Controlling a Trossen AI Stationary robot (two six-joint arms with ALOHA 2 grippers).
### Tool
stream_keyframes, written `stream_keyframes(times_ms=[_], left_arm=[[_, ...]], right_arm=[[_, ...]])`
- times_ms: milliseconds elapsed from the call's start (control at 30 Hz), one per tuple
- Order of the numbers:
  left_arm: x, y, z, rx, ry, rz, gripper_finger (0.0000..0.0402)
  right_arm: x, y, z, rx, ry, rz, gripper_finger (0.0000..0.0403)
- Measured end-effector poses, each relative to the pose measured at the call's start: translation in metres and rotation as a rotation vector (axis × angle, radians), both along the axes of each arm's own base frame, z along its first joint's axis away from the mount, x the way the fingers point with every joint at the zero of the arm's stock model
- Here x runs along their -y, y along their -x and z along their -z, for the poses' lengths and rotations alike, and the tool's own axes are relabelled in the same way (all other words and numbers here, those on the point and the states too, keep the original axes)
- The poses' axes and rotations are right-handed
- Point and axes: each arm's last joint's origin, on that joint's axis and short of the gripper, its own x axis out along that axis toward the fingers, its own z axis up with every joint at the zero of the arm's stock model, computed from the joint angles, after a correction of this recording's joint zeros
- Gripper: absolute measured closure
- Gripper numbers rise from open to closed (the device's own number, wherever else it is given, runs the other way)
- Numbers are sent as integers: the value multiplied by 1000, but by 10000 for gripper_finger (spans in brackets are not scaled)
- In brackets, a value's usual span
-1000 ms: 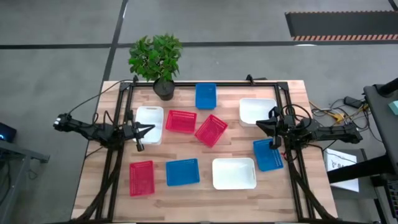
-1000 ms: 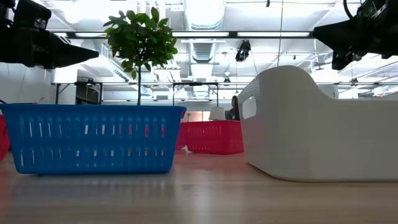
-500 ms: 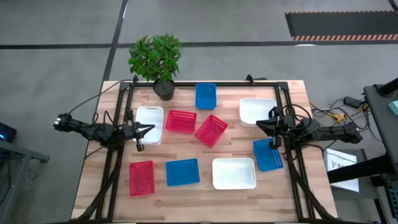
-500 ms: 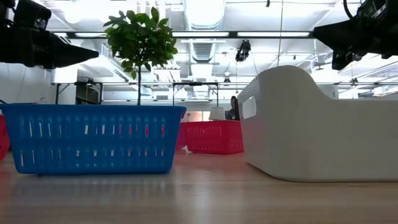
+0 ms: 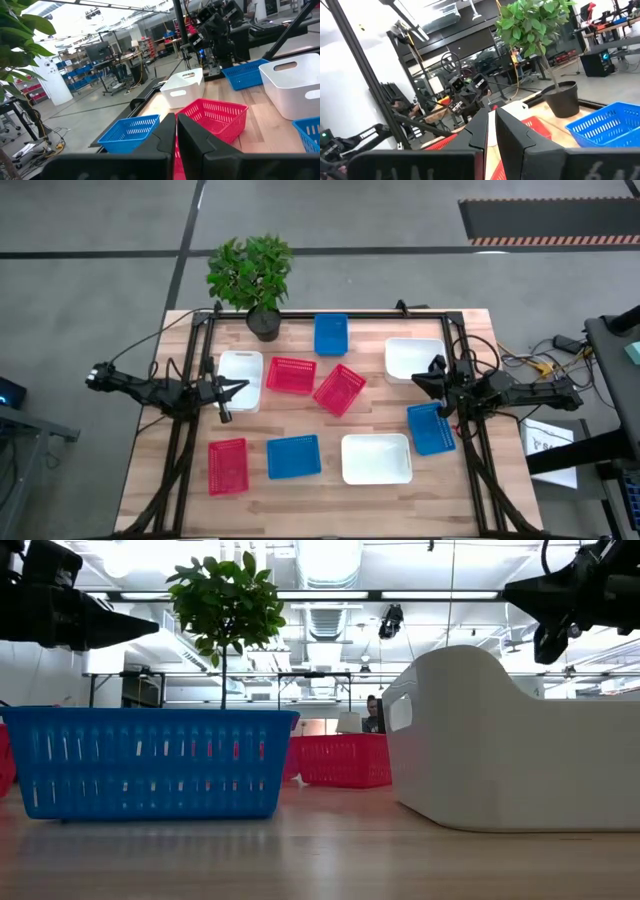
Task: Stack baskets by color
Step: Stack the top right red bin on the top left red bin
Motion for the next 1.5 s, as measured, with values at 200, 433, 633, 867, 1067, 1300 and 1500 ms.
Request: stream_keyframes(times_ms=[200,433,633,867,1067,1300,1500], left_arm=[[0,0,0,1,1,-2,402],[0,0,-3,82,175,14,402],[0,2,-18,249,266,52,402],[-2,9,-39,499,375,102,402],[-3,14,-48,603,390,111,402],[-4,18,-54,647,301,88,402],[-6,23,-61,713,251,69,402]], right_arm=[[0,0,0,-3,24,6,376],[0,0,-1,5,24,8,376],[-1,-3,0,-18,88,-5,376],[-1,-15,-8,33,198,49,376],[-3,-34,-4,0,262,61,376],[-4,-55,4,-100,255,44,376],[-11,-79,1,-191,314,9,376]])
